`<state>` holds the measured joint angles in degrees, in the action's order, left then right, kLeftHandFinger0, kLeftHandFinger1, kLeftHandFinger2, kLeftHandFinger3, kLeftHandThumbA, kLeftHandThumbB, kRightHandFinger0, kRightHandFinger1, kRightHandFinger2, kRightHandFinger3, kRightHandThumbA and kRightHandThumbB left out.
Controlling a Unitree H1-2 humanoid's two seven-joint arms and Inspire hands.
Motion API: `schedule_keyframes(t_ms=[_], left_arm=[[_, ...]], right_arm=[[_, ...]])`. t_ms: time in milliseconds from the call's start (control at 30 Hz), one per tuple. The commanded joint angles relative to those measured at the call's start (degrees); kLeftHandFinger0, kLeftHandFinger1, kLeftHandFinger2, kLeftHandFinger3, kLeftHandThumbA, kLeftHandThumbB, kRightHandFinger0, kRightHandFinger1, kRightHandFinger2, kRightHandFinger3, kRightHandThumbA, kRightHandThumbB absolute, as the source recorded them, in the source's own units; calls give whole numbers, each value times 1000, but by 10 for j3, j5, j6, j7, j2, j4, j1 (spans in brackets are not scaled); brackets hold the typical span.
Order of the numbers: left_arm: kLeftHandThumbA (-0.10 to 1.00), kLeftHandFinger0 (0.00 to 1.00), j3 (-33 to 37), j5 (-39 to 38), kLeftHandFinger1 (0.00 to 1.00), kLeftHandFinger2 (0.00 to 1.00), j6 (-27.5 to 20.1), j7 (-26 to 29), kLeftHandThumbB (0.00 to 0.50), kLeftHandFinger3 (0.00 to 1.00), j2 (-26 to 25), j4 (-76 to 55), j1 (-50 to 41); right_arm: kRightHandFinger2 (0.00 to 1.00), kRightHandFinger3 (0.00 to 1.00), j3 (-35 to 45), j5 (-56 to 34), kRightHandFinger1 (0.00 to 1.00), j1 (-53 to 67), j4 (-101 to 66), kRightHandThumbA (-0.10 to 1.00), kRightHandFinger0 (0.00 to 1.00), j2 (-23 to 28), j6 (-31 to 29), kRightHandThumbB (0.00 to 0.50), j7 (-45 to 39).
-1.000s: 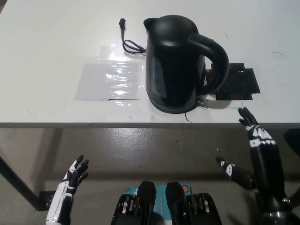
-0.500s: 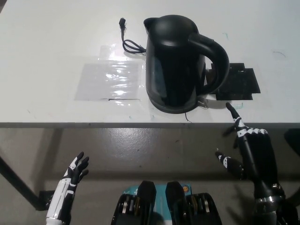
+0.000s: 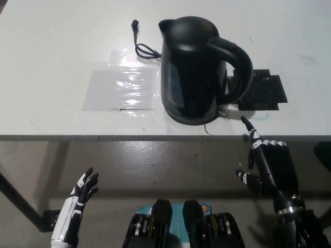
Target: A kettle is kept at the center of the table close to the robot and the robot uses its right index finger to press downwards on the transparent start boiling button
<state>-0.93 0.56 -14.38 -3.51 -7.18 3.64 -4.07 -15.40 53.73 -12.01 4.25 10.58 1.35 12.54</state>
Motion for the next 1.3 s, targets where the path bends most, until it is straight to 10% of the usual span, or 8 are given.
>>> schedule_keyframes(t_ms=[0, 300, 767, 1267], left_arm=[[981, 1000, -2, 2, 1000, 1000, -10, -2, 166, 1000, -7, -17, 7], [977, 1000, -2, 6, 1000, 1000, -17, -2, 146, 1000, -9, -16, 9], [975, 1000, -3, 4, 1000, 1000, -8, -3, 164, 1000, -9, -20, 9], [976, 1000, -3, 2, 1000, 1000, -4, -5, 174, 1000, -9, -26, 10]], right_arm=[[169, 1000, -5, 6, 73, -20, 1, 1000, 2, 2, 15, 293, -11], [192, 1000, -12, 1, 146, -38, 22, 1000, 64, 3, 19, 279, -9], [536, 1000, -26, 5, 307, -69, 47, 1000, 96, 3, 34, 282, -23], [290, 1000, -30, -12, 160, -93, 55, 1000, 2, 4, 57, 253, -65]])
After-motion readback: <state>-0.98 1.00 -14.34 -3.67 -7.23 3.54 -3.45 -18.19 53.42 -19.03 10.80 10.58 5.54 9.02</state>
